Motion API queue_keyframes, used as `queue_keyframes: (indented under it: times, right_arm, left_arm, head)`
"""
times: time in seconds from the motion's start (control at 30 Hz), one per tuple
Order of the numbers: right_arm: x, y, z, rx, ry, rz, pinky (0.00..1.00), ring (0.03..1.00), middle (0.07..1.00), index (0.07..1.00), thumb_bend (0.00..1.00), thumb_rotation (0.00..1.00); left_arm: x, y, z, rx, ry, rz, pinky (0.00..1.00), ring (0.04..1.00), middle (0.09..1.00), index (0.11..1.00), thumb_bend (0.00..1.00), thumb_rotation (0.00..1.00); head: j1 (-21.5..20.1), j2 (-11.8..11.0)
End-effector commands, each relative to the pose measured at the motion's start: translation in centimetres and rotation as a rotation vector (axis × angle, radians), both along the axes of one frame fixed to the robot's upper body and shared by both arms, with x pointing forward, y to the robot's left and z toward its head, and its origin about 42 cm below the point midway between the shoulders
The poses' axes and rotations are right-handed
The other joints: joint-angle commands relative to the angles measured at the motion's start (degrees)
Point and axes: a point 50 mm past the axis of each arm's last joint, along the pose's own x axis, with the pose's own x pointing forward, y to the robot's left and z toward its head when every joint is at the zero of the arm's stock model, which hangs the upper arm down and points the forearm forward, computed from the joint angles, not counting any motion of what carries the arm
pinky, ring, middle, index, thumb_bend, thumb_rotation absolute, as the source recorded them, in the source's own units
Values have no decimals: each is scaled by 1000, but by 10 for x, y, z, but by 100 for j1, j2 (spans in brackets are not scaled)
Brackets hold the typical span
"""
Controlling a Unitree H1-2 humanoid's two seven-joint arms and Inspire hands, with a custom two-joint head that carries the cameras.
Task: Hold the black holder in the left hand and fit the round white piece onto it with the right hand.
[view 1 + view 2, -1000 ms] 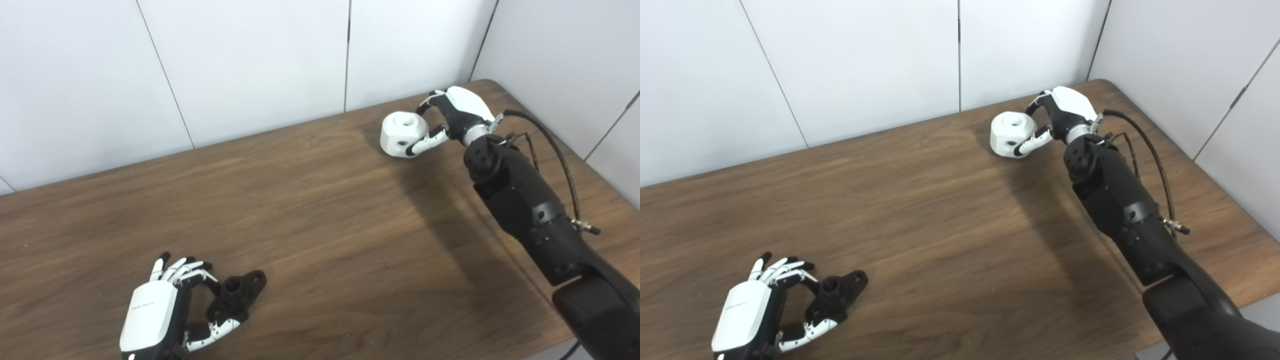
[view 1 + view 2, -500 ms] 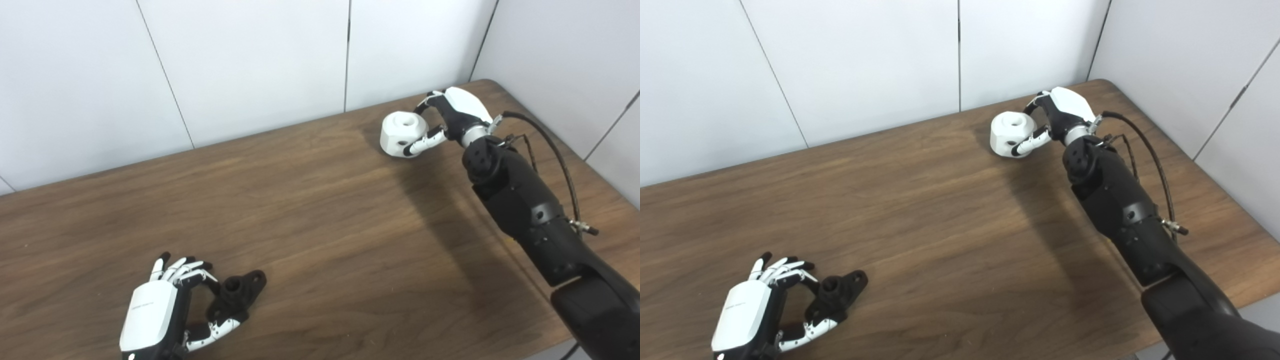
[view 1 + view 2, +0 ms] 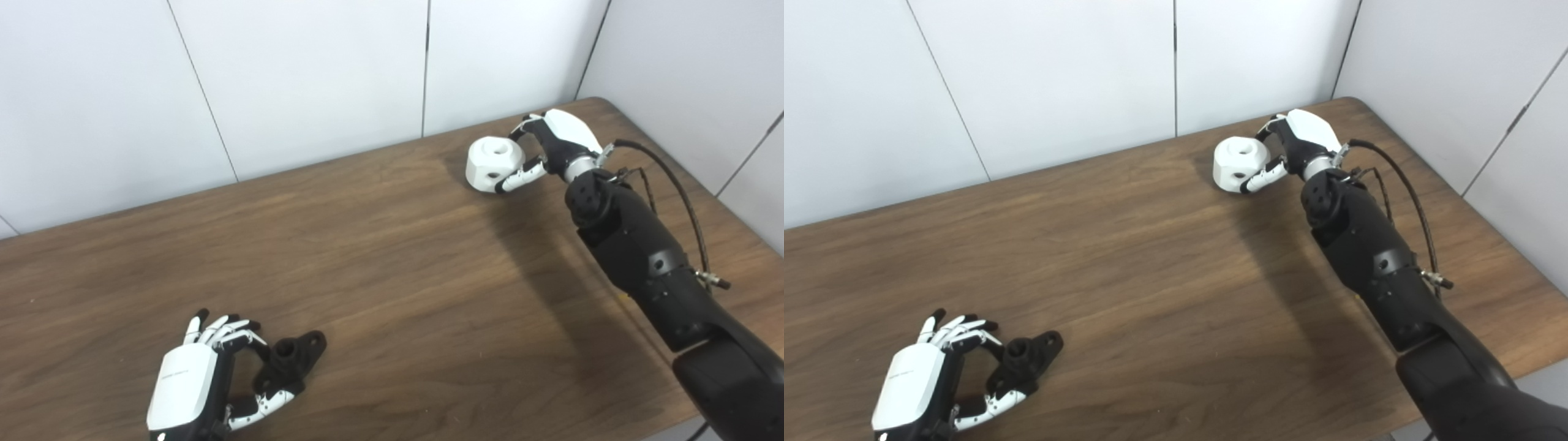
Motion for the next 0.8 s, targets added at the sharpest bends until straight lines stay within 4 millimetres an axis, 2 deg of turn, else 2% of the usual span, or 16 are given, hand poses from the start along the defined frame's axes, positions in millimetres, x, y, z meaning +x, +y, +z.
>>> queue_keyframes:
  times: [0.0, 0.77]
  right_arm:
    - [9, 2, 29, -24, -101, 21, 1000, 1000, 929, 665, 864, 234]
    - [13, 10, 29, -25, -115, 43, 1000, 989, 915, 667, 867, 253]
  left_arm:
    - [-1, 6, 0, 44, 5, 22, 1000, 857, 751, 484, 523, 48]
    - [0, 7, -1, 60, 8, 24, 1000, 860, 751, 484, 523, 48]
  head:
    - [-1, 1]
    - [10, -2]
